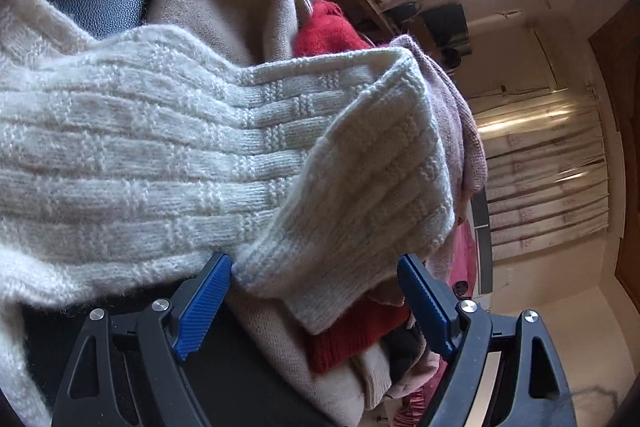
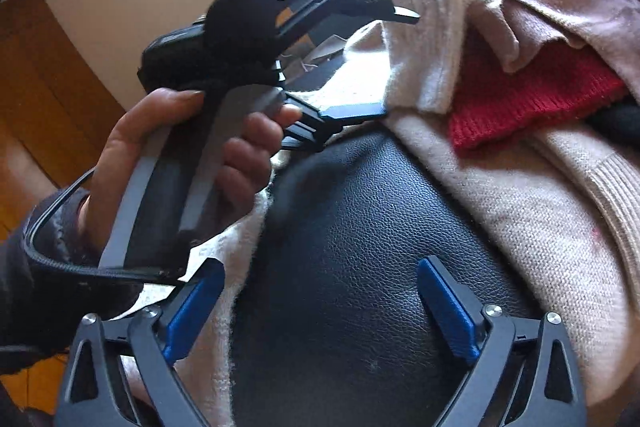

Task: Fold clothes

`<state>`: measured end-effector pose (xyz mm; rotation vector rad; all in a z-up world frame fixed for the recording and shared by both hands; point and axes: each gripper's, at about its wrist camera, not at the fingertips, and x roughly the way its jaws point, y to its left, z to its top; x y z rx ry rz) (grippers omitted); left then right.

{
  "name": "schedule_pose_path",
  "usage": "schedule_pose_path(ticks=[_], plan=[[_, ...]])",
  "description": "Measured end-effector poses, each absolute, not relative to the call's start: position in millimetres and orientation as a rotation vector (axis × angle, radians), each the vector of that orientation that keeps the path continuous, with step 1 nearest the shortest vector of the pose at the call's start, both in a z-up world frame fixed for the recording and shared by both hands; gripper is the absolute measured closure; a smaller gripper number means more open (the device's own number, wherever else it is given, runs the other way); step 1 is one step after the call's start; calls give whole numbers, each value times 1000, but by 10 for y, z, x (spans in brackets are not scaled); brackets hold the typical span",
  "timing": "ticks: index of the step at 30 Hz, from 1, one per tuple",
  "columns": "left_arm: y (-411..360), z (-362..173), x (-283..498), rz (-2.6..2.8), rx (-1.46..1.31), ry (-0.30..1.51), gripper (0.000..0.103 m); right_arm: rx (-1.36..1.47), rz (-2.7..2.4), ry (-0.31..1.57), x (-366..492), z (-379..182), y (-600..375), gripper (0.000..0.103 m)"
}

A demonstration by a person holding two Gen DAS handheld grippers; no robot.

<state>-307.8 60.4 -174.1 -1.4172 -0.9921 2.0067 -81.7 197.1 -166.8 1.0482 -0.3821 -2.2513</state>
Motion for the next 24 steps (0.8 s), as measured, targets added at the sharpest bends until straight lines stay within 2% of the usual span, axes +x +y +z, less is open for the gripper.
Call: schedule_pose_path(ticks=[1, 2, 3, 7, 12, 17, 24], plan=[[654, -1721, -3085, 2024, -1428, -946, 45, 1038, -2250, -380, -808, -1673, 1966, 2], [711, -1704, -3094, 2043, -1446, -886, 59, 1032, -2249, -374, -801, -1676, 1954, 1], [763, -1698, -3101, 2059, -1470, -836, 86, 1027, -2249, -364, -793, -1676, 1936, 0], [808, -1603, -3041, 2109, -1453, -765, 90, 1021, -2252, -346, -768, -1682, 1910, 0], [442, -1239, -2848, 2168, -1308, -835, 90, 964, -2265, -298, -676, -1701, 1884, 0], [-370, -719, -2590, 2247, -1169, -865, 90, 1005, -2257, -354, -716, -1680, 1887, 0], [-1569, -326, -2155, 2440, -1158, -763, 90, 1129, -2266, -367, -775, -1606, 1845, 0]])
